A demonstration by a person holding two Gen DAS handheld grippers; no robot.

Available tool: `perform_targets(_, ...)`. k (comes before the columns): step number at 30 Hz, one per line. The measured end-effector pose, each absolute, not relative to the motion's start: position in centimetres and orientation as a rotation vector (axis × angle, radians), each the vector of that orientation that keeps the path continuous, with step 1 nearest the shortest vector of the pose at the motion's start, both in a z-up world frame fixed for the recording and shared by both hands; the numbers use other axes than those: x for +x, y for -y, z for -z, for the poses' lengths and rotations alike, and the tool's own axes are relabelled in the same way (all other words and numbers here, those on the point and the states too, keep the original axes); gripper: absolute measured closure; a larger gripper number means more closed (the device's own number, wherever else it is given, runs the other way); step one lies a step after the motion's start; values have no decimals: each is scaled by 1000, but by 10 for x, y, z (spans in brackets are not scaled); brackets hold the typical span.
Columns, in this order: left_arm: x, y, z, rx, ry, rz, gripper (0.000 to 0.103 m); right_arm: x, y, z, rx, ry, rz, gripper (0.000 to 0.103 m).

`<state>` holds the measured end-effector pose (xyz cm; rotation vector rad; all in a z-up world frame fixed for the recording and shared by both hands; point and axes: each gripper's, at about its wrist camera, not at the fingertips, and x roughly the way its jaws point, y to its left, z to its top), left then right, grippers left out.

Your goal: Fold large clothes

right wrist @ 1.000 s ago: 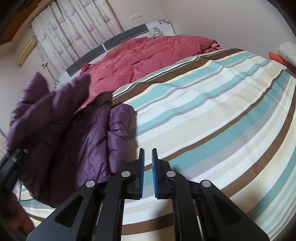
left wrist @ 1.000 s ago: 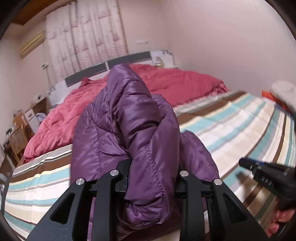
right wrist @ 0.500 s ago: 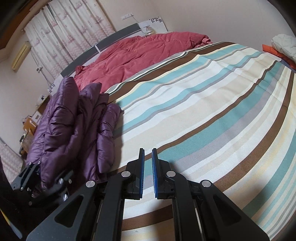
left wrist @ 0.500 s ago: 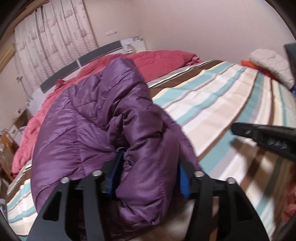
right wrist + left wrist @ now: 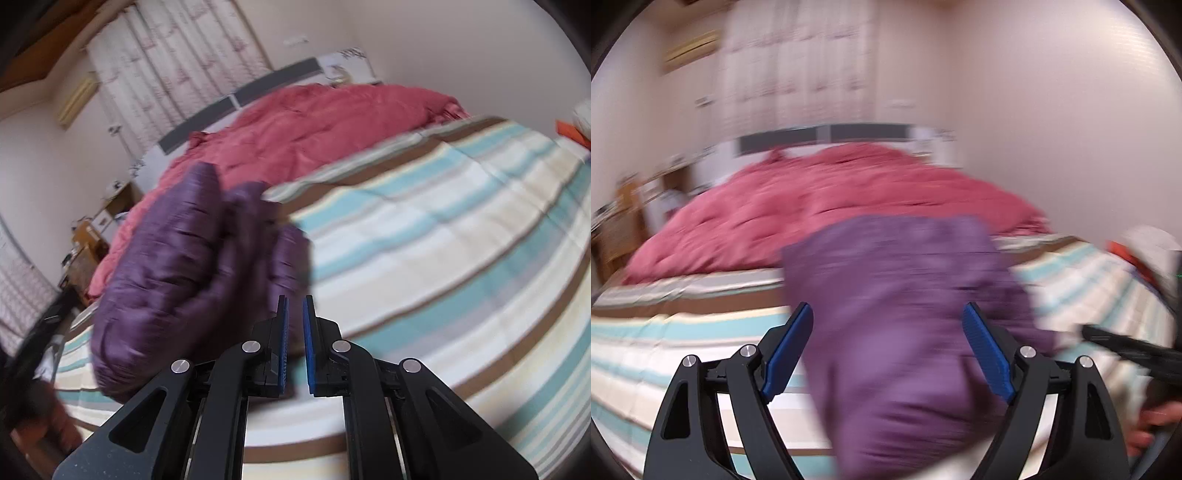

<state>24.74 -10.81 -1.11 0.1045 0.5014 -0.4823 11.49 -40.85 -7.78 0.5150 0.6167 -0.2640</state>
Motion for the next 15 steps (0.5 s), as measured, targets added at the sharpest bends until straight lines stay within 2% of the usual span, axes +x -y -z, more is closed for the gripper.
perform_targets(4,279,100,32,125,-587,450,24,141,386,49,453,-588,182,95)
perform_targets(7,275,118,43,185,-592,519,27,177,362,28,404,-574,83,95)
perform_targets(15,260,149,51,235,-584,553,28,281,343,48,216,-736,100,95)
